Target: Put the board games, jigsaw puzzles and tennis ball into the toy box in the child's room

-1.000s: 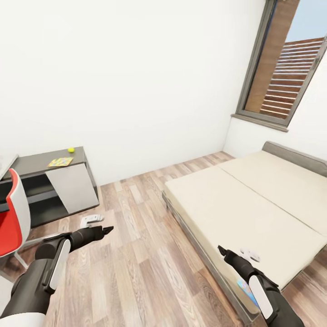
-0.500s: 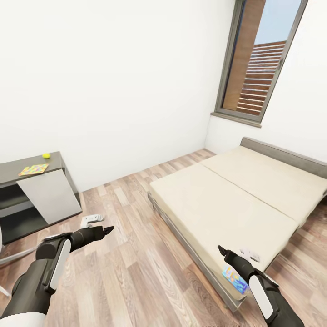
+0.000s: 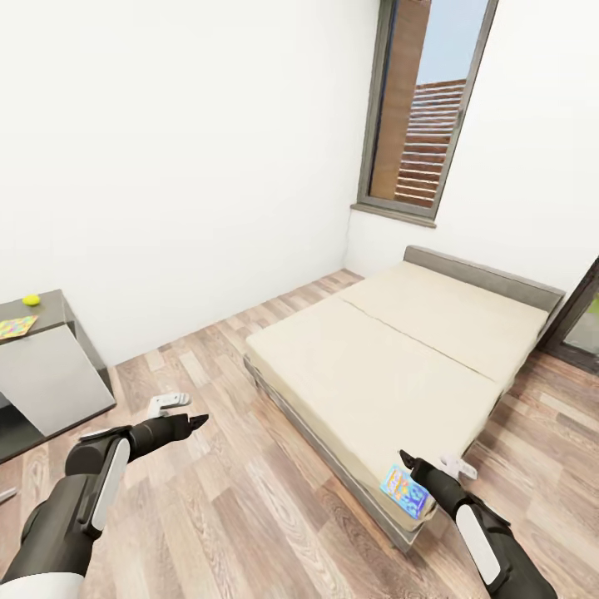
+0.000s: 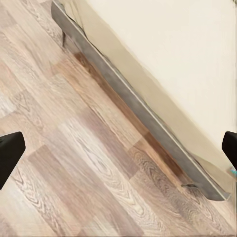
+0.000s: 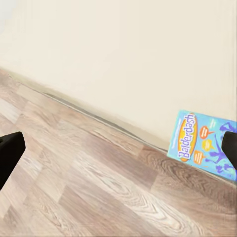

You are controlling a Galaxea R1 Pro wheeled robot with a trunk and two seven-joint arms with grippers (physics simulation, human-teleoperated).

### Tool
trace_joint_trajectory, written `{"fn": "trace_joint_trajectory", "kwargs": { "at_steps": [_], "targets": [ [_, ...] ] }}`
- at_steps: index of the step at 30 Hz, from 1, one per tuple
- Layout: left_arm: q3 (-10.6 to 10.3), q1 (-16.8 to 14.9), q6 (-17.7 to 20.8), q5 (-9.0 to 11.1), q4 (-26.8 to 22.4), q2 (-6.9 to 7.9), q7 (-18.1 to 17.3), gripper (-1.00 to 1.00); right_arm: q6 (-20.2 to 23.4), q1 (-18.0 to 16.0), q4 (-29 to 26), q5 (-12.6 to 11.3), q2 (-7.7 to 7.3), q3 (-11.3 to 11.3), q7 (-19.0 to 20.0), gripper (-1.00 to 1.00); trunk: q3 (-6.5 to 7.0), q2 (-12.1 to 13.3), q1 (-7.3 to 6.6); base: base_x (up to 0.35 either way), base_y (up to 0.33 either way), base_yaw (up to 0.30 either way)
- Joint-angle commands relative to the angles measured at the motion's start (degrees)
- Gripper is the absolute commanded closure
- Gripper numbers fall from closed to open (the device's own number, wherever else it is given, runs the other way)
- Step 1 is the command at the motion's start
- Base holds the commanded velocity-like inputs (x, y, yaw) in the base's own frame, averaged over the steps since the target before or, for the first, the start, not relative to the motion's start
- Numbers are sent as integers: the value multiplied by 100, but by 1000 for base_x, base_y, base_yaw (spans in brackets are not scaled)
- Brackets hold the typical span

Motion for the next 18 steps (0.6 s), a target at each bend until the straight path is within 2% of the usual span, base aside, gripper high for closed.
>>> {"fn": "trace_joint_trajectory", "kwargs": {
  "at_steps": [1,18],
  "targets": [
    [8,-4,47,58,-6,1,13,-100,38,-5,-4,-38,3,-15,22,-100,-11,-12,3,0,0,-261],
    [8,-4,47,58,-6,-4,13,-100,38,-5,-4,-37,3,-24,22,-100,15,-12,3,0,0,-261]
  ]
}}
